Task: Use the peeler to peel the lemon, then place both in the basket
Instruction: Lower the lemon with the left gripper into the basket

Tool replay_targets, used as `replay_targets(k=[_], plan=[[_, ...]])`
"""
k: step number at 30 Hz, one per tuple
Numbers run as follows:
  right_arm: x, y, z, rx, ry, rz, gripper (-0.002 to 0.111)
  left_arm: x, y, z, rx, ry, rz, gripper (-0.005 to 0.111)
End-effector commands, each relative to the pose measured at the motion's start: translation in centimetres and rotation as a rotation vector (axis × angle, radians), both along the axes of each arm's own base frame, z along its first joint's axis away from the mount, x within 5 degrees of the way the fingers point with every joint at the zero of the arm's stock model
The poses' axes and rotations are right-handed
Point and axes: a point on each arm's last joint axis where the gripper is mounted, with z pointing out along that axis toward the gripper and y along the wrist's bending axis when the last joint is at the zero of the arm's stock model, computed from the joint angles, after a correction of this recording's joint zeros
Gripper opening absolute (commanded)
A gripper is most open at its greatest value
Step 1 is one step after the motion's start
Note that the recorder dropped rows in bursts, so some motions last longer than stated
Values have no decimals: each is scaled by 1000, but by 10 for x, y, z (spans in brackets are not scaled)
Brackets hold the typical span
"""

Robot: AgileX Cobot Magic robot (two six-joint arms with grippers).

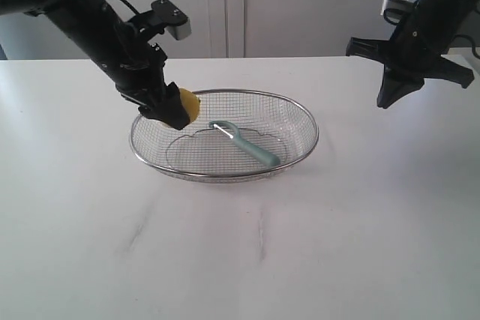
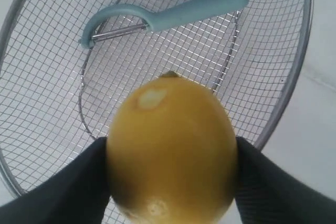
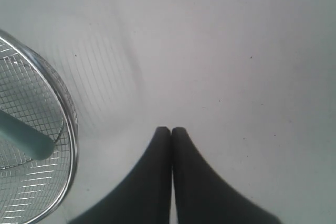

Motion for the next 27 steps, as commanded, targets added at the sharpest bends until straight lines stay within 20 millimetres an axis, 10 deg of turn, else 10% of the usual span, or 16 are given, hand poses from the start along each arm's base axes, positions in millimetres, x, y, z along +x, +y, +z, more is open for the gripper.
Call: replay_targets(k=[1,27], plan=[[-1,-2,6,3,-13,-5,0,6,-5,-9,-7,8,15,0],[-1,-2,6,3,-13,-5,0,43,-16,-80,-1,-48,94,0]])
